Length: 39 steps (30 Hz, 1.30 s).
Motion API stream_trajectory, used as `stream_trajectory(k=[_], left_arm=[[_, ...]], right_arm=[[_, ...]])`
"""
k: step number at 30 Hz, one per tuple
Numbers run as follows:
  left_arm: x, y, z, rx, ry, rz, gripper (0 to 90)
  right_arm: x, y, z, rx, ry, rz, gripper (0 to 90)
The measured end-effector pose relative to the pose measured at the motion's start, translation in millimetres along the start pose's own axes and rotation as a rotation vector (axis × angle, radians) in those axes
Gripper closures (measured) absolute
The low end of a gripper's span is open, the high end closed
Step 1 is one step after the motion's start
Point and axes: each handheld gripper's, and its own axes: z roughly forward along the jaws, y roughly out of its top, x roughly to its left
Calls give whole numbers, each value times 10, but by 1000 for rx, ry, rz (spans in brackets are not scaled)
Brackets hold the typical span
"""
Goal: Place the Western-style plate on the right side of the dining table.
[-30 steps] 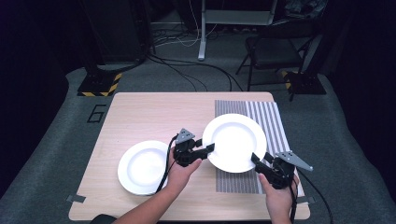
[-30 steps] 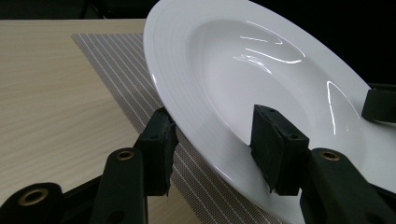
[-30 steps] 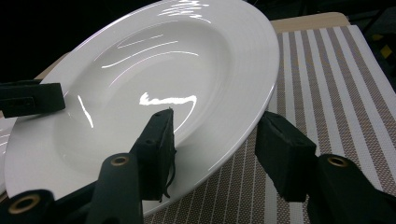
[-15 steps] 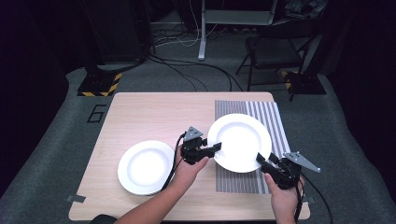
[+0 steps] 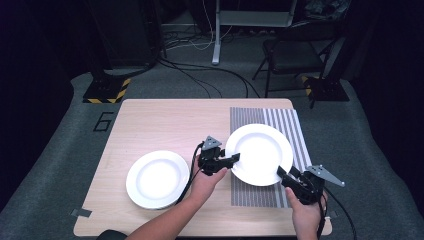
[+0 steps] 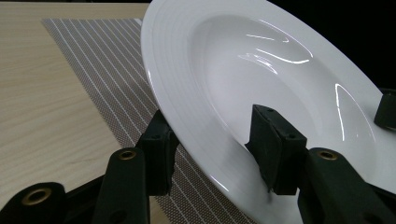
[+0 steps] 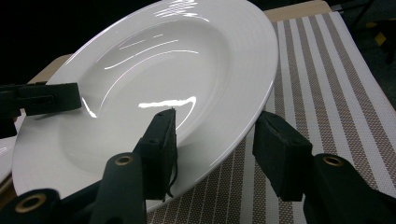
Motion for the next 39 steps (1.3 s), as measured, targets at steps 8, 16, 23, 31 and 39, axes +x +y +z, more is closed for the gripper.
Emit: stream_trajectory(k=[8, 16, 23, 31, 39], left_arm=[[14, -21, 86, 8, 5, -3, 526], [24, -47, 142, 11, 11, 4, 528], [41, -75, 199, 21, 10, 6, 527], [67, -105, 282, 27, 14, 20, 527], [109, -105, 369, 33, 13, 30, 527]], right_arm=[[-47, -33, 15, 5, -10, 5, 497], [-91, -73, 46, 3, -11, 1, 500], [-124, -104, 68, 11, -14, 7, 501], [-170, -146, 117, 26, -26, 10, 501], [-208, -146, 166, 30, -36, 8, 510]])
